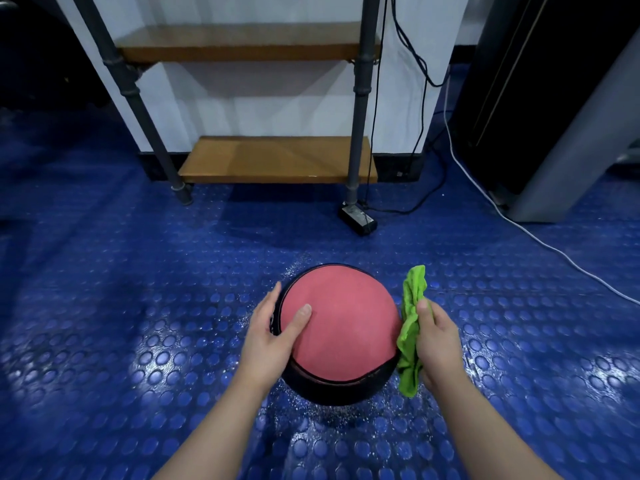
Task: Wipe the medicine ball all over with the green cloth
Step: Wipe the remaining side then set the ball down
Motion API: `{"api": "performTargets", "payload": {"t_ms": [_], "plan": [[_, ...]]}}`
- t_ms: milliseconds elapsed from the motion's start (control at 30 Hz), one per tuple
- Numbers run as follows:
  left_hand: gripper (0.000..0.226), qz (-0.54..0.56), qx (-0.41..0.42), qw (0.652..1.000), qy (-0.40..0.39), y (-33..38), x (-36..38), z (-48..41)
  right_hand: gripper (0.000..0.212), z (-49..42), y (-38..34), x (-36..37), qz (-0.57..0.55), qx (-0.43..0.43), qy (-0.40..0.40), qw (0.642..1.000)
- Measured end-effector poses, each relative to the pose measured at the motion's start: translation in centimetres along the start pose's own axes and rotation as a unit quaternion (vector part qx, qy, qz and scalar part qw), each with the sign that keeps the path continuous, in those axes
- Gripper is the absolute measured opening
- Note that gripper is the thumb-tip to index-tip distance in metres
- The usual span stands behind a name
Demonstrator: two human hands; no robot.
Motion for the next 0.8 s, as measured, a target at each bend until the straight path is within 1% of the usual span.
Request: {"api": "performTargets", "payload": {"t_ms": [133,333,567,700,733,767,800], "plan": [[0.085,0.012,0.001,1.0,-0.002,0.0,-0.1,0.3,0.026,0.1,-0.5,-0.3,-0.001,-0.007,0.004,1.0],[0.081,-0.003,0.004,1.0,0.003,0.7,0.1,0.4,0.027,0.3,-0.8,-0.8,-0.007,-0.004,0.001,1.0],[0.078,-0.011,-0.014,1.0,0.008,1.3,0.3,0.6,0.026,0.8,-0.7,-1.2,-0.028,-0.009,0.013,0.999],[0.066,-0.025,-0.008,0.999,0.04,1.9,0.6,1.1,0.028,1.7,-1.2,-1.5,-0.031,-0.015,0.01,0.999],[0.061,-0.035,0.003,0.998,0.059,2.1,0.6,1.3,0.026,2.0,-1.5,-1.6,-0.037,-0.018,0.007,0.999],[0.055,-0.042,0.025,0.996,0.079,2.5,0.7,1.5,0.023,2.3,-1.9,-1.5,-0.047,-0.02,0.004,0.999],[0.048,-0.042,0.057,0.993,0.094,3.0,0.8,1.7,0.025,2.7,-2.4,-1.5,-0.054,-0.02,0.005,0.998]]}}
Point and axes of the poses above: each hand's wrist, its own z-axis away from the middle knuckle, its own x-axis out of the palm, y = z × x, the point moved 2 cm from there along -z, towards the middle knuckle, and after that the axes turned 15 degrees about -y, right-handed, at the moved point
